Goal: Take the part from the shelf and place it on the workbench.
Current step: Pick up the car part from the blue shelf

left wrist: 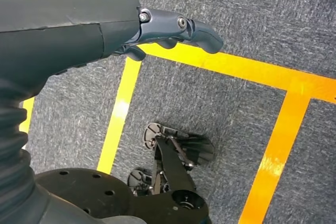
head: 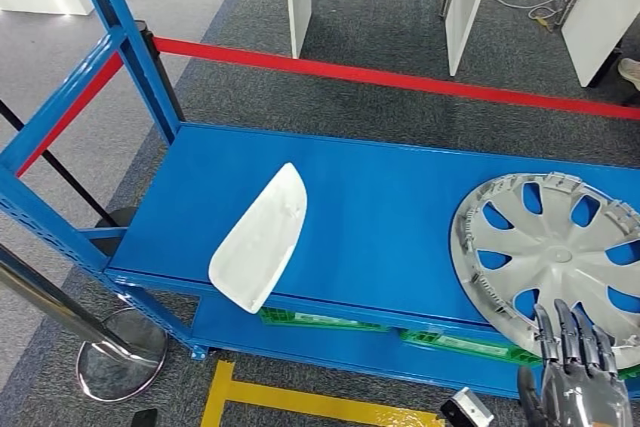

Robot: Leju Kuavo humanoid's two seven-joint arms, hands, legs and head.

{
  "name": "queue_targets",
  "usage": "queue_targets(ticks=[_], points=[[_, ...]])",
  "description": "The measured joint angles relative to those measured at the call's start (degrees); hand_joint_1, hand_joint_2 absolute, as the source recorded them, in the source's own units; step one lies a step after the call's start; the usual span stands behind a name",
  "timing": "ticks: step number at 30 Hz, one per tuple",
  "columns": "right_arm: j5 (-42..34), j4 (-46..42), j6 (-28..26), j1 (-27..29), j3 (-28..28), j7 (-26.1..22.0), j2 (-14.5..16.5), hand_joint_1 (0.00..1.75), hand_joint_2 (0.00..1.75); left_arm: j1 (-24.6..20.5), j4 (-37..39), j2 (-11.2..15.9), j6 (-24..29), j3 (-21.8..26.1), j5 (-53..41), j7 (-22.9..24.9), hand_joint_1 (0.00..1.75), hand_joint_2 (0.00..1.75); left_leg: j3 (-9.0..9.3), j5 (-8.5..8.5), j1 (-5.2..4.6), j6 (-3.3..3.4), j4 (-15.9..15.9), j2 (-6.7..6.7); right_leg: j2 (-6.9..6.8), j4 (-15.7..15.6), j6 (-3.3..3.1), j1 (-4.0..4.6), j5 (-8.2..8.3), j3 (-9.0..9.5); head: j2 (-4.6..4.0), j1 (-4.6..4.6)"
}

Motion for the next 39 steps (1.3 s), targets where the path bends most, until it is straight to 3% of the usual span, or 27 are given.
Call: queue_targets(ticks=[7,18,39], points=[[-3.7,-1.3,7.5,2.4,-2.5,0.1,0.4,0.0,1.75,0.0,0.0,0.0,-0.6,0.0,-0.9,0.4,0.0,1.75,0.0,0.0,-0.01,0.0,0.0,0.0,0.01,0.0,0.0,-0.01,0.0,0.0,0.0,0.0],[-8.0,-1.5,11.6,4.2,-5.4,0.1,0.6,0.0,1.75,-0.1,0.0,0.0,-1.0,0.0,-1.7,0.4,0.0,1.75,0.01,0.0,0.0,0.0,0.0,0.01,0.01,0.0,0.0,-0.01,0.0,-0.01,0.0,0.01],[-7.5,-1.5,12.0,4.6,-6.9,0.1,1.1,0.0,1.75,-0.3,0.0,-0.2,-1.0,0.0,-1.8,0.4,0.0,1.75,0.01,0.0,0.0,0.0,0.0,0.01,0.02,0.0,0.0,-0.01,0.0,0.0,0.0,0.0]])
